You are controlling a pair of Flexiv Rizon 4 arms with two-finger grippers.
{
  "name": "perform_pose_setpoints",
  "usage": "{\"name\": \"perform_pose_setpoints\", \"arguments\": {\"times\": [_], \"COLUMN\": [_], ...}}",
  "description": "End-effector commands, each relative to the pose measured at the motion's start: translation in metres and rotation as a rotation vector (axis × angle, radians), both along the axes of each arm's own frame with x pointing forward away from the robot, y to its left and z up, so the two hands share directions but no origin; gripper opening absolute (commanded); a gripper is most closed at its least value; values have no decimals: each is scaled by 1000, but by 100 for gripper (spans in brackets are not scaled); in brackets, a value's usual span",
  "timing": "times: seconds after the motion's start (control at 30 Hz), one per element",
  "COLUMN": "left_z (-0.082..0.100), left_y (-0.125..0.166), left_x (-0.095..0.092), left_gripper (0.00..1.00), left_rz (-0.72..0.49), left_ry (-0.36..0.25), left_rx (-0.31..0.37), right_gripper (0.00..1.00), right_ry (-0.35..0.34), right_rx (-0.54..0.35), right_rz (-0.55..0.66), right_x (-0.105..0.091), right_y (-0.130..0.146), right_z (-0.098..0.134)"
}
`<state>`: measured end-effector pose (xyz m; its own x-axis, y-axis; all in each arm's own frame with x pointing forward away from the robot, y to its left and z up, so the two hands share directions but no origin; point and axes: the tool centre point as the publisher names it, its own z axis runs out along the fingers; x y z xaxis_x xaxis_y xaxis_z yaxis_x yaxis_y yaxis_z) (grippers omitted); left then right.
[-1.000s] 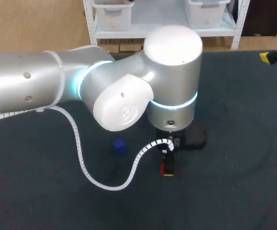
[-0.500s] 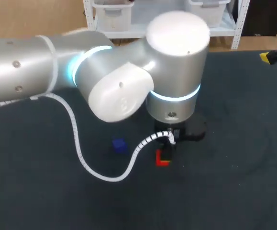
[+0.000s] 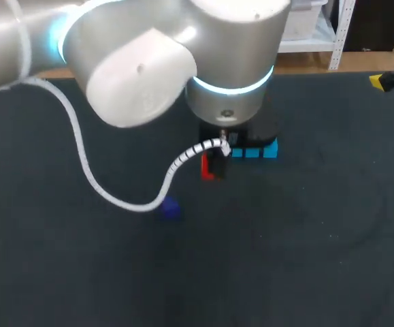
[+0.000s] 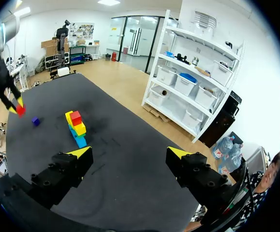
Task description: Place the blue cubes, place green cubes on the blue cubes, place the yellow cubes on the green cubes, then place the red cubes on the yellow cubes, and place purple cube on the red cubes.
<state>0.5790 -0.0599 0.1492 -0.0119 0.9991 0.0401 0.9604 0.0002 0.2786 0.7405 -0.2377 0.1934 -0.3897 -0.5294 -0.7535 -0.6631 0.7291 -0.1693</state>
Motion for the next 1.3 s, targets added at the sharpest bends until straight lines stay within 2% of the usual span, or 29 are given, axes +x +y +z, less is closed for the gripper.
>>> {"name": "perform_pose_setpoints", "arguments": {"times": [0.03, 0.23, 0.3, 0.43, 0.6, 0.77, 1.07, 1.17, 1.3], "left_z": [20, 20, 18, 14, 25, 29, 11, 10, 8], "left_y": [1, -5, -7, -11, -22, -37, -55, -58, -64], "left_x": [4, 27, 38, 62, 89, 111, 147, 162, 170], "left_gripper": [0, 0, 0, 0, 0, 0, 0, 0, 0], "left_rz": [-4, -28, -46, -59, -76, -87, -101, -86, -82], "left_ry": [-25, -22, 19, 44, 52, 119, 261, 267, 285], "left_rx": [4, 10, 15, 32, 53, 33, -10, -3, -13], "right_gripper": [100, 100, 100, 100, 100, 100, 100, 100, 100], "right_ry": [1, 1, 1, 1, 1, 1, 1, 1, 1], "right_rx": [1, 1, 1, 1, 1, 1, 1, 1, 1], "right_rz": [2, 2, 2, 2, 2, 2, 2, 2, 2], "right_x": [0, 0, 0, 0, 0, 0, 0, 0, 0], "right_y": [-1, -1, -1, -1, -1, -1, -1, -1, -1], "right_z": [0, 0, 0, 0, 0, 0, 0, 0, 0]}}
